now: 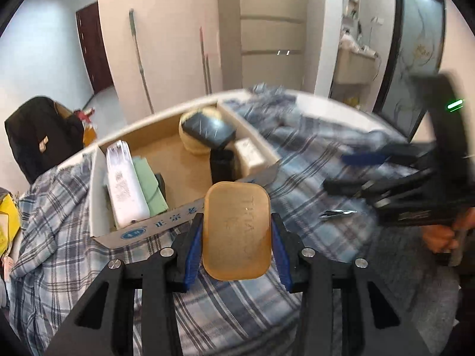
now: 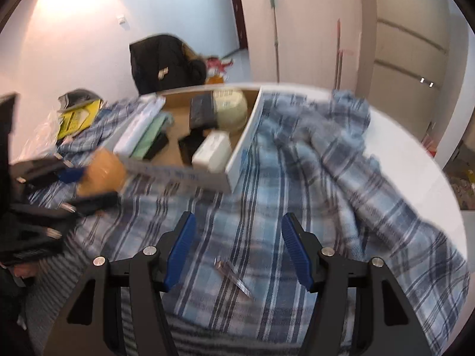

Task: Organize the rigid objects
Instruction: 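Grasp the orange translucent box with the left tool and lift it, then grasp the silver nail clipper with the right tool while the left tool holds the orange box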

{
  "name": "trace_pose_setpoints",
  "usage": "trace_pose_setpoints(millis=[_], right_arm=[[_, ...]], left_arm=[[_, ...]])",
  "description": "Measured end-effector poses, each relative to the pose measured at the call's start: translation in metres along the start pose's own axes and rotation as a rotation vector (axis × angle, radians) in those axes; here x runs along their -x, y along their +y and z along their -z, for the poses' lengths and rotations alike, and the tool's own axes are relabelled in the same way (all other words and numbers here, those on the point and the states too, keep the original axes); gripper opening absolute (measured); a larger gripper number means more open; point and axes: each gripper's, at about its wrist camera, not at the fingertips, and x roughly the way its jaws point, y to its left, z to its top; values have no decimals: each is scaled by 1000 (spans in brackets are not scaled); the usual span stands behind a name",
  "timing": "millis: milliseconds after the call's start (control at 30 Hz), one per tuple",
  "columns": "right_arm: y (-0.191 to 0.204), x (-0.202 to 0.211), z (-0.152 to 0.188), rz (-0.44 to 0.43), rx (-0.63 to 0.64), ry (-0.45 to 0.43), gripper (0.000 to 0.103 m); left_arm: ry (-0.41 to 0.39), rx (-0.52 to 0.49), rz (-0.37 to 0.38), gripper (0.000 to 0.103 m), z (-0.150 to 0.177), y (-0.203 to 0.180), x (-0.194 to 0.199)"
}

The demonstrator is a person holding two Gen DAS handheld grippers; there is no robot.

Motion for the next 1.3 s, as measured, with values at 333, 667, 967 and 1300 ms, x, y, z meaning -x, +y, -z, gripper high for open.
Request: trace_pose_setpoints(millis=[333, 667, 967, 1300], right_arm=[[-5, -14, 14, 6, -18, 97, 36], [2, -22, 23, 57, 38, 127, 36], [15, -24, 32, 89, 78, 173, 36], [26, -16, 34, 95, 113, 149, 19]], left_arm=[[-12, -16, -3, 45, 19, -9, 23], [-7, 88, 32, 45, 36, 11, 16], [-19, 129, 61, 45, 43, 21, 7], [-12, 123, 72, 45, 47, 19, 1]])
